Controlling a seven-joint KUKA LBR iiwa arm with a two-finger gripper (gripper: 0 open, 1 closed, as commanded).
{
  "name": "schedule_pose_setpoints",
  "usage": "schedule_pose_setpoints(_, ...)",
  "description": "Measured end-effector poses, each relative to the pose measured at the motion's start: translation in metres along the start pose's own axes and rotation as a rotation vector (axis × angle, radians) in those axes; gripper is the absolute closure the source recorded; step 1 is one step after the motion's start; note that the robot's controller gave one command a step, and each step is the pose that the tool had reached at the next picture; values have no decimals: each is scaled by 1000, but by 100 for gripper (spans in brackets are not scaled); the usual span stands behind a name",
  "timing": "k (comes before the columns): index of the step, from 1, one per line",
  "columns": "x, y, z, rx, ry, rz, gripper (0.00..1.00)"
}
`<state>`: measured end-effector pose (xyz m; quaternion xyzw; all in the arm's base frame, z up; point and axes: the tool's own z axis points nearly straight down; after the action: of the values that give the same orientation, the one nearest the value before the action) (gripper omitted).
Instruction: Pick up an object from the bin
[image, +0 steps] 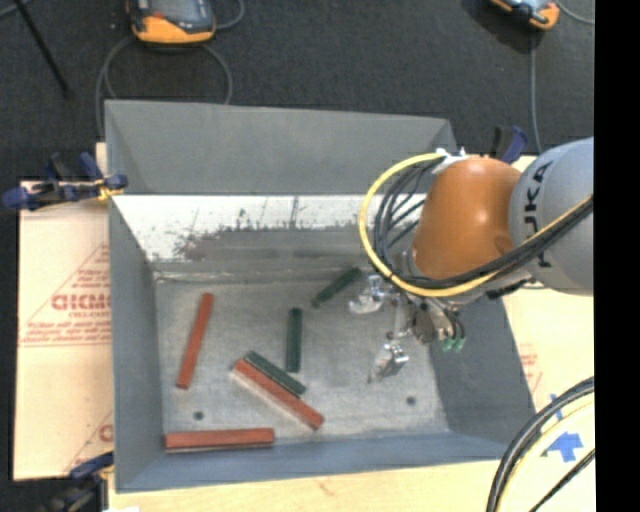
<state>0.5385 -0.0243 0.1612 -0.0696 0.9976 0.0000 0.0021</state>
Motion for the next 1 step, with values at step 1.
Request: schedule_pose_setpoints(1, -80, -20, 21, -1, -3, 20, 0)
